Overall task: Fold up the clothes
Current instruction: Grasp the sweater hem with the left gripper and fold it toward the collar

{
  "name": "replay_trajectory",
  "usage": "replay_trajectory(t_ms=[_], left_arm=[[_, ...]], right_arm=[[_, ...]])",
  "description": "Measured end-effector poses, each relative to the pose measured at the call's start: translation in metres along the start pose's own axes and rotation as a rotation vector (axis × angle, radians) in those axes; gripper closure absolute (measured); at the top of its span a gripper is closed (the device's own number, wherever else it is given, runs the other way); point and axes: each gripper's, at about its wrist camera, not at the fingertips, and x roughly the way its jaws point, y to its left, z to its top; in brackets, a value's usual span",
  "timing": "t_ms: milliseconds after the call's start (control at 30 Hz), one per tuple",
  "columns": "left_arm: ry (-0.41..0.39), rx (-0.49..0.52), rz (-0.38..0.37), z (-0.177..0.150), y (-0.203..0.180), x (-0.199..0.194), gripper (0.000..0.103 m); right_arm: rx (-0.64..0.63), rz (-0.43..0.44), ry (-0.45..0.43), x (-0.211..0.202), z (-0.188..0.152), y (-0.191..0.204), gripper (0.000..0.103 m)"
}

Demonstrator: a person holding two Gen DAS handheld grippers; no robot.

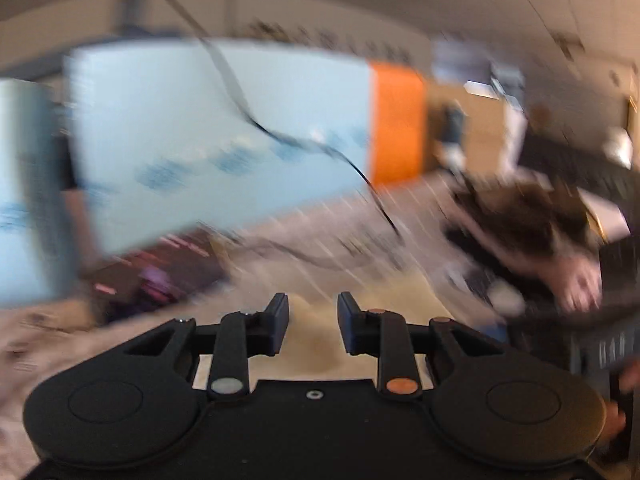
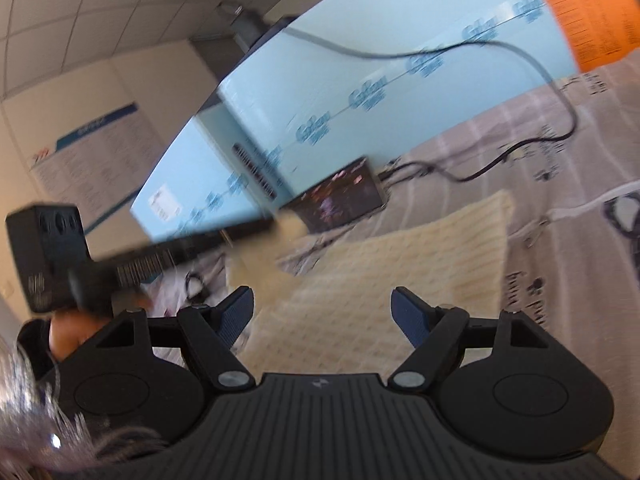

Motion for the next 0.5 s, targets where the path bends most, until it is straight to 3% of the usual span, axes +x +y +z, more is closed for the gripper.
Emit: replay_trajectory(t_ms=[167,233,267,333,400,500], left_arm=[[0.150,0.044,-0.047,-0.012,-0.020,0.040,0.077],[0.194,0.043,-0.063,-0.014,-0.023,0.051,0.071],[0.189,0.042,-0.076,-0.014,-0.024,0.051,0.065],[0.163,0.045,-0.105,-0.008,-0.028,0.045,0.023],[0.088,0.072,-0.112,0.000,-0.029,0.030,0.016],[0.004,0.120,-0.071,0.011,-0.023,0.003,0.016]], right_arm=[[0.086,-0.045,-0.087,-0.015,0.011,-0.016,0.031],[0.112,-0.063,-0.103,-0.017,0.014,-0.022,0.031],[0.125,-0.072,-0.111,-0.018,0.015,-0.024,0.031],[0.143,-0.076,-0.118,-0.020,0.017,-0.026,0.031],[0.154,-0.075,-0.133,-0.023,0.017,-0.028,0.031],[0.178,-0.073,-0.169,-0.028,0.018,-0.031,0.030]])
